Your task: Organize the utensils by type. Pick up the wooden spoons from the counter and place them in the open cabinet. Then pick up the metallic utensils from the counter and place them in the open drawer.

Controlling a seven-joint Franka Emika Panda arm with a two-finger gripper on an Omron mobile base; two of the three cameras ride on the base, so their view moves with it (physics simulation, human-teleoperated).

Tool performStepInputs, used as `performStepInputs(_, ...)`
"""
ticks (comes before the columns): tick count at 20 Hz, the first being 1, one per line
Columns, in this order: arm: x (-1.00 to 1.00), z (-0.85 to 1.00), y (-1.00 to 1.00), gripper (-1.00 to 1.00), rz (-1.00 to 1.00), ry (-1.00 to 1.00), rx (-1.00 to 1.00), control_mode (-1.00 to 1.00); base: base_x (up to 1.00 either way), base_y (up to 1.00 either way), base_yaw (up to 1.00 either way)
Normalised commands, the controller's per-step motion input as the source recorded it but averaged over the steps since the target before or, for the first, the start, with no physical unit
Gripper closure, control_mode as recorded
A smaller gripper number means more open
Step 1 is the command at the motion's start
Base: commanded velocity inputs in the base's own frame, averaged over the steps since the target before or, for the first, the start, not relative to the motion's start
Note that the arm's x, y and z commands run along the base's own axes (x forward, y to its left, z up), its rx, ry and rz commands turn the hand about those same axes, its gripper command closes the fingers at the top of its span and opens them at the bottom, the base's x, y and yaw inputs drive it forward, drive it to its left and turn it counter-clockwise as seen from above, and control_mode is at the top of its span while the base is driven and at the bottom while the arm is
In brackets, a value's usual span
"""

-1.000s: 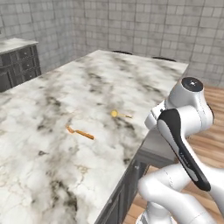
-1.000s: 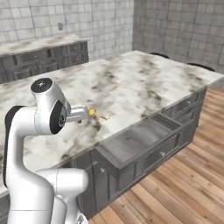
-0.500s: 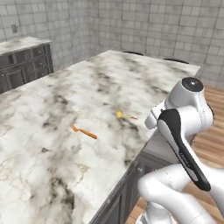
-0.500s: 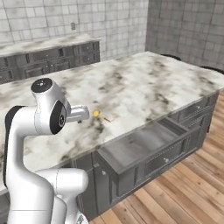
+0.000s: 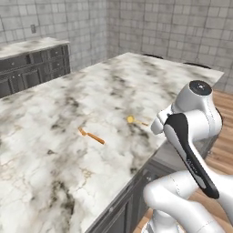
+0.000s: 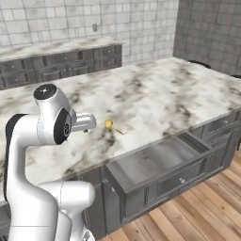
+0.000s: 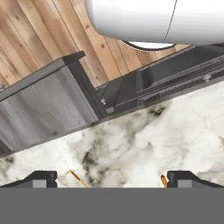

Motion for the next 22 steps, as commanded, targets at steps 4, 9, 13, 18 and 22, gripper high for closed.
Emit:
performStepInputs(4, 0.00, 0.00, 0.00, -1.00, 0.00, 0.00, 0.00, 1.00, 0.42, -0.32, 0.14)
performStepInputs(9, 0.21, 0.00, -0.17, -1.00, 0.02, 0.00, 0.00, -1.00, 0.06, -0.05, 0.02)
performStepInputs(13, 0.38, -0.06, -0.08, -1.00, 0.00, 0.05, 0.00, -1.00, 0.00, 0.00, 0.00)
performStepInputs(18, 0.55, -0.17, 0.00, -1.00, 0.07, 0.04, -0.02, -1.00, 0.00, 0.00, 0.00)
performStepInputs(22, 0.64, -0.09, -0.11, -1.00, 0.12, 0.03, 0.00, -1.00, 0.00, 0.00, 0.00)
